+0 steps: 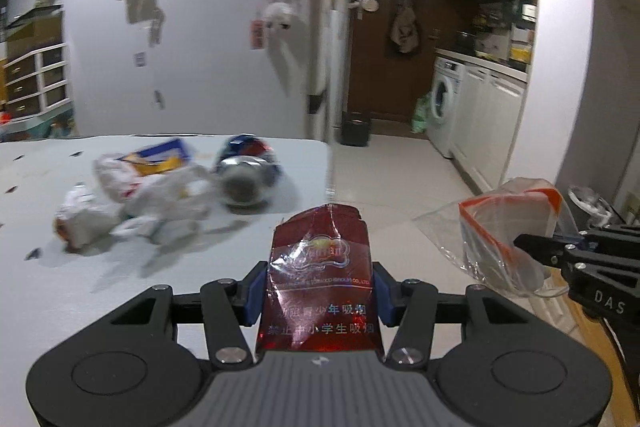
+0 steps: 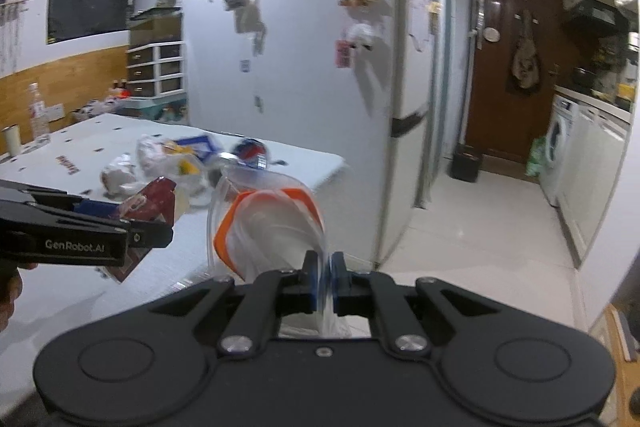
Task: Collect trash
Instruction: 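Carry the red wrapper and clear bag with both tools over the trash bin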
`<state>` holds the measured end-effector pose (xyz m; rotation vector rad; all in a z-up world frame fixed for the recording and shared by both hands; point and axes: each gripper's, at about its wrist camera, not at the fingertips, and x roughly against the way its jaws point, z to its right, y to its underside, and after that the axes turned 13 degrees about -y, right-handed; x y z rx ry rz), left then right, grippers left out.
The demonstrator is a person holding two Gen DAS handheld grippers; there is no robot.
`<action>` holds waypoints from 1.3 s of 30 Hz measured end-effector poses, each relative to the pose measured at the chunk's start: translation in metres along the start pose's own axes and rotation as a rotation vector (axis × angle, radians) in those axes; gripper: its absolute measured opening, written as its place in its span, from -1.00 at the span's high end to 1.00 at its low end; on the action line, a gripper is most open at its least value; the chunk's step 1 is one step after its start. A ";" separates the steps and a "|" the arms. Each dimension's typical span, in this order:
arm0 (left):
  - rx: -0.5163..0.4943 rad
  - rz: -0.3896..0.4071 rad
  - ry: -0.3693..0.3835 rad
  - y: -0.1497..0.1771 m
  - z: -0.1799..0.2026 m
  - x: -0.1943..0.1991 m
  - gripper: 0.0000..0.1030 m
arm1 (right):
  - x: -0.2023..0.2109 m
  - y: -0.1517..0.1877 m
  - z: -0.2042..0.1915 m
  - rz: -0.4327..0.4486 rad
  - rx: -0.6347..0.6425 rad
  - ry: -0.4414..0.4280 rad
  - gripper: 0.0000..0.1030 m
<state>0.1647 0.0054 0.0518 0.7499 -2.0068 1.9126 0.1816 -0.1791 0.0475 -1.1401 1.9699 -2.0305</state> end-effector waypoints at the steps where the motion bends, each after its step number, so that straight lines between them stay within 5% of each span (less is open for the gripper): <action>1: -0.008 -0.002 0.010 0.000 0.007 -0.001 -0.04 | 0.003 0.003 0.006 -0.002 -0.007 0.012 0.87; 18: -0.121 -0.142 0.157 0.022 0.128 -0.091 -0.04 | -0.001 0.071 0.118 -0.127 -0.139 0.182 0.87; 28: -0.167 -0.258 0.169 0.043 0.162 -0.168 -0.04 | -0.060 0.113 0.165 -0.282 -0.227 0.195 0.87; 39: -0.223 -0.474 0.167 0.075 0.174 -0.257 -0.04 | -0.138 0.149 0.201 -0.452 -0.355 0.145 0.86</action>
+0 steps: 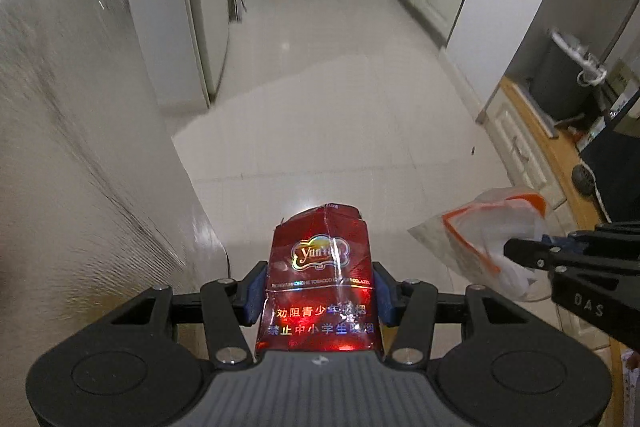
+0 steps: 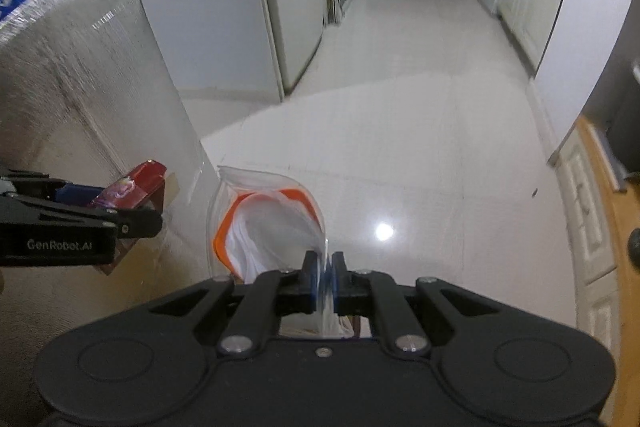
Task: Collect trash
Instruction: 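Carry the red wrapper and clear bag with both tools over the trash bin, then open the right tool to drop the clear bag while the left tool drops the red wrapper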
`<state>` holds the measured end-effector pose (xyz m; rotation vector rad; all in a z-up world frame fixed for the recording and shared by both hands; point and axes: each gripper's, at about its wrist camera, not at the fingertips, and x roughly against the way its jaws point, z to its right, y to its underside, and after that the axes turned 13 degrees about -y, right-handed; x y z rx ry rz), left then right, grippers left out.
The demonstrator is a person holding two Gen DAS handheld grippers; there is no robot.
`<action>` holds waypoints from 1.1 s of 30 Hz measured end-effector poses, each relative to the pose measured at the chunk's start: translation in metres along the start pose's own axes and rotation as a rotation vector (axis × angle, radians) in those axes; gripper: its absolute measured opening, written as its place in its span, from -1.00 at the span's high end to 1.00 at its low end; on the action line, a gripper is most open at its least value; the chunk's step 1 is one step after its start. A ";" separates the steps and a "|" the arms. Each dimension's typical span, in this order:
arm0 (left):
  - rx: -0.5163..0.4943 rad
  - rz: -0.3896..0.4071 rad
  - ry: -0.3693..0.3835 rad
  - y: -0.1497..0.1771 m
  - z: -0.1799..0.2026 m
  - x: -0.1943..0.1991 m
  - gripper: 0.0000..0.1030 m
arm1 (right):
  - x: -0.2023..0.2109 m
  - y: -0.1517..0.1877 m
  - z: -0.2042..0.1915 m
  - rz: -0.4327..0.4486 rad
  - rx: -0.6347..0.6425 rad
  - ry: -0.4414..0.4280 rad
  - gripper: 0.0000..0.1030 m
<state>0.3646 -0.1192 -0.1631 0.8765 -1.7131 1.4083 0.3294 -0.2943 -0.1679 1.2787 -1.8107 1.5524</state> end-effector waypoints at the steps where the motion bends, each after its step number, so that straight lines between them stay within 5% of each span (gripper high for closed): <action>1: -0.006 -0.018 0.001 -0.001 0.001 -0.007 -0.04 | -0.007 0.000 0.002 -0.016 -0.006 -0.003 0.86; 17: -0.103 -0.263 -0.028 0.020 -0.001 -0.101 -0.04 | -0.092 0.010 0.019 -0.236 -0.066 0.002 0.85; 23: -0.124 -0.296 -0.003 0.025 0.006 -0.111 -0.04 | -0.110 0.012 0.019 -0.250 -0.085 -0.003 0.83; 26: -0.129 -0.312 0.006 0.026 0.008 -0.116 -0.04 | -0.116 0.012 0.021 -0.248 -0.124 -0.032 0.76; 29: -0.130 -0.320 0.010 0.026 0.009 -0.120 -0.04 | -0.121 0.013 0.019 -0.243 -0.121 -0.021 0.45; 33: -0.121 -0.315 0.025 0.024 0.010 -0.122 -0.04 | -0.120 0.014 0.019 -0.246 -0.117 -0.020 0.42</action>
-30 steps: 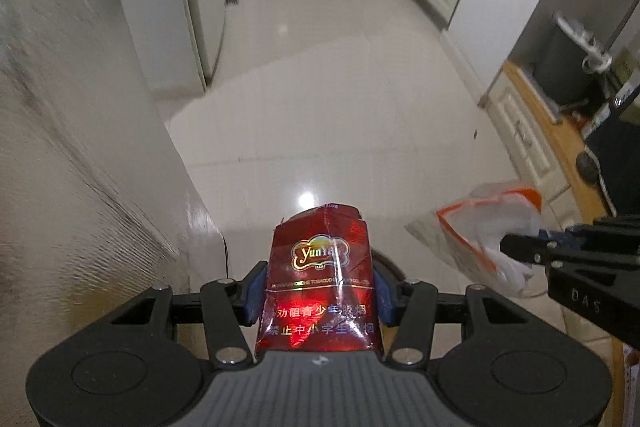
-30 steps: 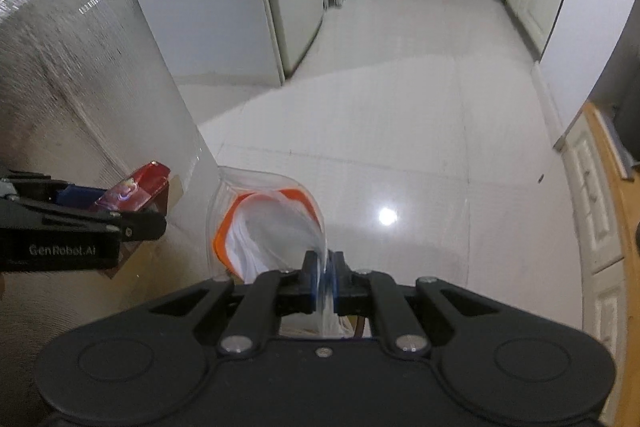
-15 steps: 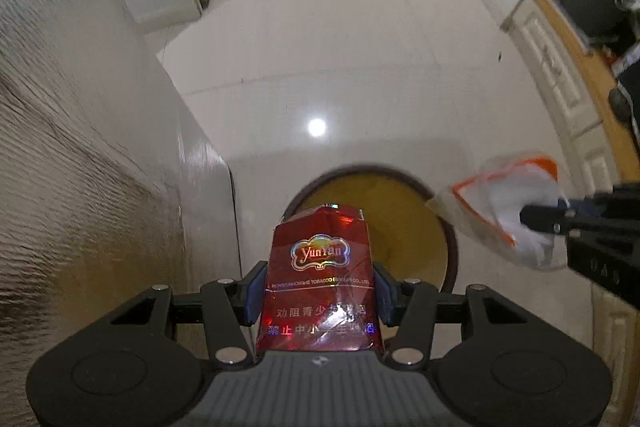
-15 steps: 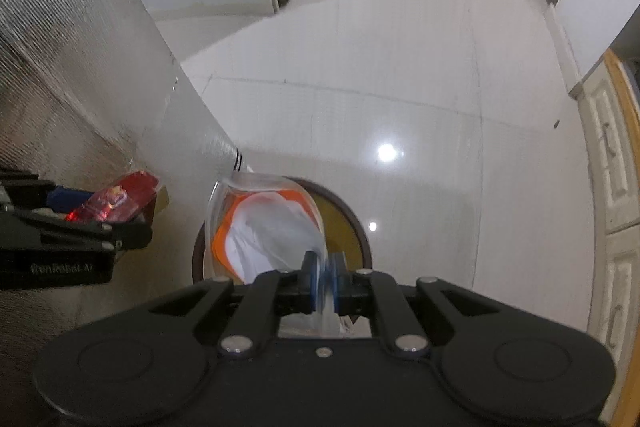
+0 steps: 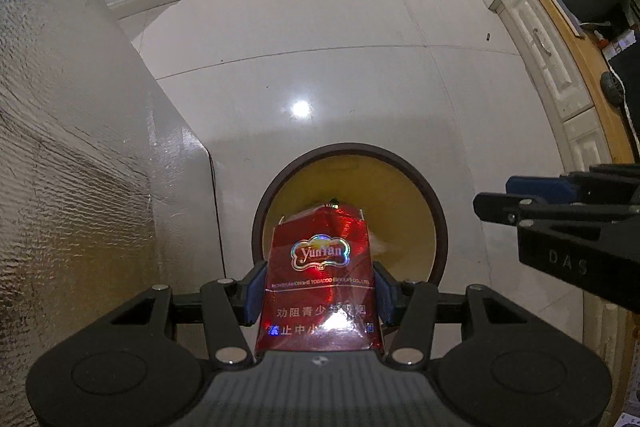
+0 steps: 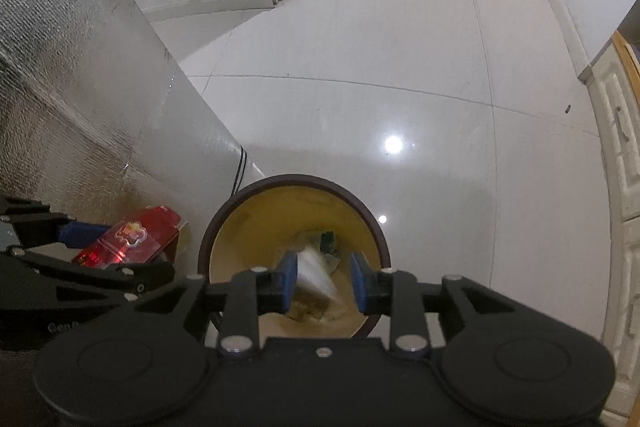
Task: Collect trash
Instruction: 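Open the right tool to drop the clear bag while the left tool drops the red wrapper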
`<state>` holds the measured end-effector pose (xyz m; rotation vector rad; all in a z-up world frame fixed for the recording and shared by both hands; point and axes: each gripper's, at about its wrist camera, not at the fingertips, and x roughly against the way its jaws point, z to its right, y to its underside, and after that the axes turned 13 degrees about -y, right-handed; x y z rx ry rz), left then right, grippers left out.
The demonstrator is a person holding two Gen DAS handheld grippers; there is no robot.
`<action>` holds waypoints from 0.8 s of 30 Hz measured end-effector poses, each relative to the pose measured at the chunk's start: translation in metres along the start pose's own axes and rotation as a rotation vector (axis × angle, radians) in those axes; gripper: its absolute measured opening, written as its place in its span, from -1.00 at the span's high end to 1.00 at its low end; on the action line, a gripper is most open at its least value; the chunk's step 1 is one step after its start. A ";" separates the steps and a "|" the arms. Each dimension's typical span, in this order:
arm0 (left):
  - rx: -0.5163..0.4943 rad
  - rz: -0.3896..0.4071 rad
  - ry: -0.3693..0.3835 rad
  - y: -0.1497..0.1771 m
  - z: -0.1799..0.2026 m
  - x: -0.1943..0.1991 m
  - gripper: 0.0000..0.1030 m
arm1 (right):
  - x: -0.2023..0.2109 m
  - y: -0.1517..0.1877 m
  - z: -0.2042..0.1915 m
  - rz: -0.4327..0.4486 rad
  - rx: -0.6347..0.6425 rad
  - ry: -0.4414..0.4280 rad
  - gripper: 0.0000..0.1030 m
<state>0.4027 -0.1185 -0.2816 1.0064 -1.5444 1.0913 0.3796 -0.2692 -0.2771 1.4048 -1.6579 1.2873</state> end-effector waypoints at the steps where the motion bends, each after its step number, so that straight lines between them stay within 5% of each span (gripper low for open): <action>1: 0.000 0.004 0.004 0.000 0.001 0.001 -0.04 | 0.001 0.000 0.000 -0.002 -0.004 -0.001 0.42; 4: 0.002 0.027 0.017 0.001 0.002 0.001 -0.07 | 0.000 0.001 0.004 -0.019 -0.002 0.007 0.42; 8: -0.005 0.010 0.006 0.002 0.006 -0.004 -0.64 | -0.007 0.005 0.005 -0.076 0.013 0.025 0.34; 19: -0.022 -0.048 -0.065 0.007 0.004 -0.013 -0.86 | -0.007 0.013 0.006 -0.115 0.050 0.022 0.12; 24: -0.013 -0.056 -0.076 0.008 0.001 -0.011 -0.93 | -0.001 0.018 0.008 -0.129 0.050 0.036 -0.27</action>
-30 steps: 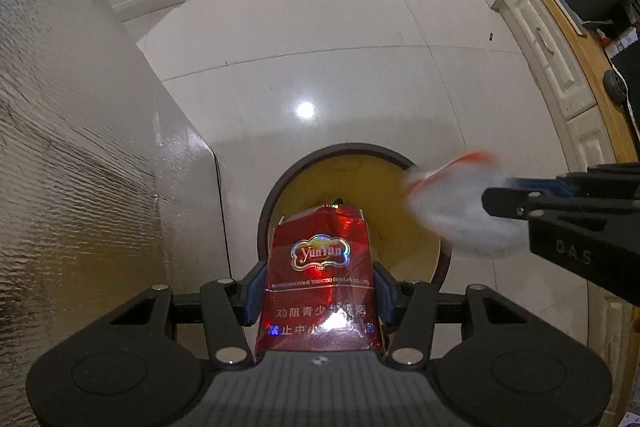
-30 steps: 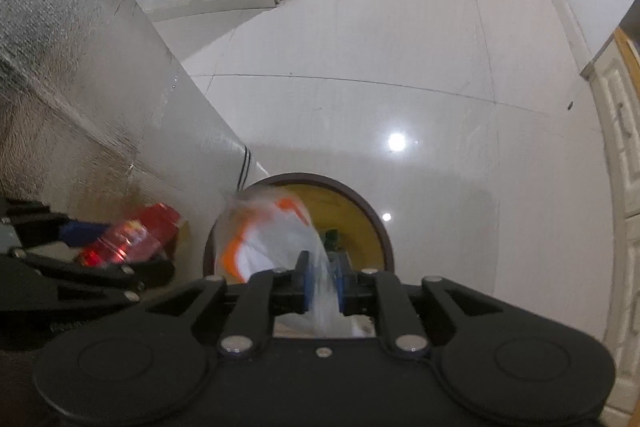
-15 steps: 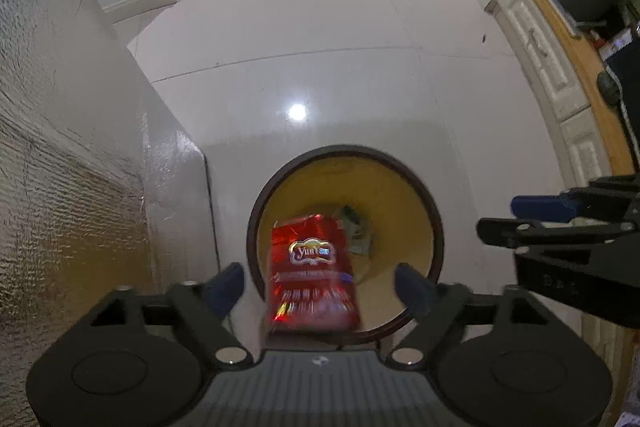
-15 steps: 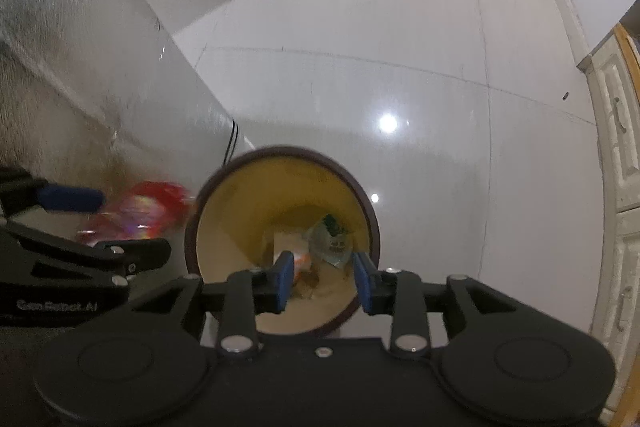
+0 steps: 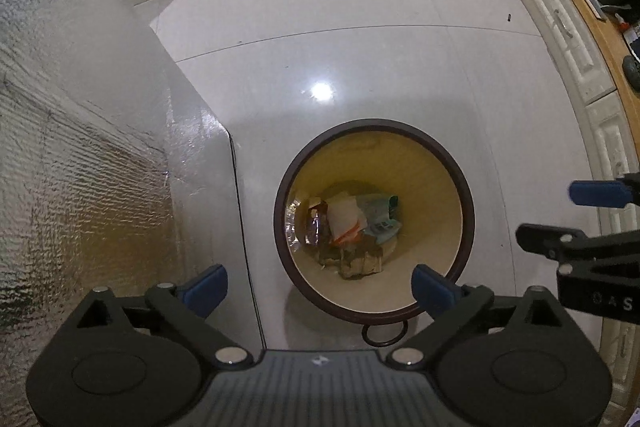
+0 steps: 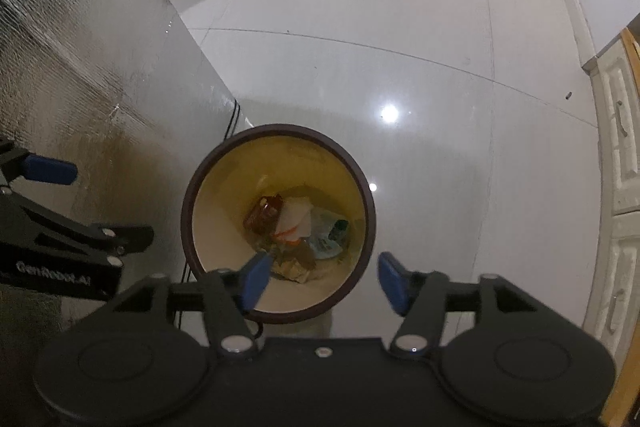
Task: Collect trash
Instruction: 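Open the right tool to drop the clear bag while the left tool drops the red wrapper, then move both open tools back to the table toward the white bags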
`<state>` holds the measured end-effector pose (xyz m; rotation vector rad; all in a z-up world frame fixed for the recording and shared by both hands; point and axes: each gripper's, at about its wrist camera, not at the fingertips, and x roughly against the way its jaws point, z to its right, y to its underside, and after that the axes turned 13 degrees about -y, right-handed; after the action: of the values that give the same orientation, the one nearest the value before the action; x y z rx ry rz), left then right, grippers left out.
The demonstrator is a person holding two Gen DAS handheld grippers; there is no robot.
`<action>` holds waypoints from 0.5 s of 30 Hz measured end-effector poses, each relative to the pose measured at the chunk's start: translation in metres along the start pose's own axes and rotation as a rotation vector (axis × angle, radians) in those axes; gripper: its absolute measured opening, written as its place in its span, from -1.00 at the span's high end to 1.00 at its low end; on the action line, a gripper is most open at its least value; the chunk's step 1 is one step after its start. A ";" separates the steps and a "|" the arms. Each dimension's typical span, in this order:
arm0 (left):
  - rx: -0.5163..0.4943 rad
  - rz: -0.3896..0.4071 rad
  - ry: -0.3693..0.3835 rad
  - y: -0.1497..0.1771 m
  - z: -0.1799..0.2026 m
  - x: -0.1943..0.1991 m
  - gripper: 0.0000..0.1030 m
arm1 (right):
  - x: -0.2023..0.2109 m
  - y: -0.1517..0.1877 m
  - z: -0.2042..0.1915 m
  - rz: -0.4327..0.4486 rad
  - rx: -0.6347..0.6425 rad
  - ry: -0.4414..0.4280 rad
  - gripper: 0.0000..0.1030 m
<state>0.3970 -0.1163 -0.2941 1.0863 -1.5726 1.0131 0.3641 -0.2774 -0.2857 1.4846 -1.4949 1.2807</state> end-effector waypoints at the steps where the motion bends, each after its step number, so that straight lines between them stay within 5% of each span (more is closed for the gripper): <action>1: 0.003 0.001 -0.003 0.002 -0.001 0.001 -0.96 | 0.000 0.001 0.000 -0.002 -0.001 0.008 -0.30; 15: 0.027 -0.006 -0.028 0.010 -0.008 0.020 -1.00 | 0.021 0.011 0.005 0.047 -0.006 0.027 -1.00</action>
<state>0.3857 -0.1099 -0.2738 1.1270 -1.5816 1.0215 0.3517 -0.2905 -0.2693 1.4303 -1.5233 1.3179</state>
